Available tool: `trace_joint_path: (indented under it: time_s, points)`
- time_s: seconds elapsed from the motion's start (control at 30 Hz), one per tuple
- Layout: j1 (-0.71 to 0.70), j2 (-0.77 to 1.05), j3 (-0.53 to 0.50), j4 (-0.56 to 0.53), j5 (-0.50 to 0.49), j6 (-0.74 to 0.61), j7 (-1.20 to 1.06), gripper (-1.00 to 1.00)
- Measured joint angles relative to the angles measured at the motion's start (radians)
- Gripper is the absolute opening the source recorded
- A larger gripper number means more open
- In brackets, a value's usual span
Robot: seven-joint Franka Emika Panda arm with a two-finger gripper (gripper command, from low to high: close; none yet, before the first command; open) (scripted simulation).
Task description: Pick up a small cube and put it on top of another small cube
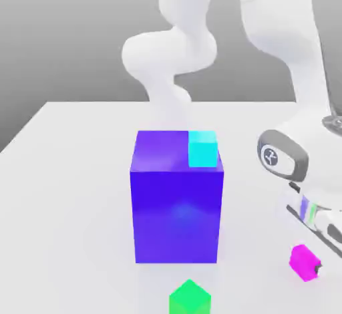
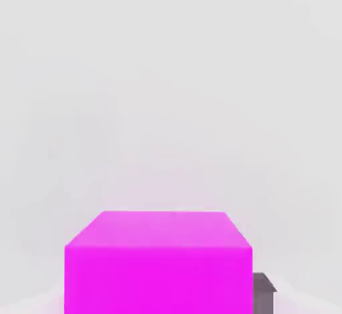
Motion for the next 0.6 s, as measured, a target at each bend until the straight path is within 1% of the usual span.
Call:
trace_joint_path:
  time_s: [0.07, 0.13, 0.6]
  points:
    - [-0.010, -0.068, 0.014, -0.014, 0.020, -0.054, -0.015, -1.00]
    - [-0.004, -0.101, 0.016, -0.009, 0.014, -0.110, -0.012, -1.00]
    - [-0.073, -0.022, -0.036, 0.096, -0.059, -0.365, -0.187, -1.00]
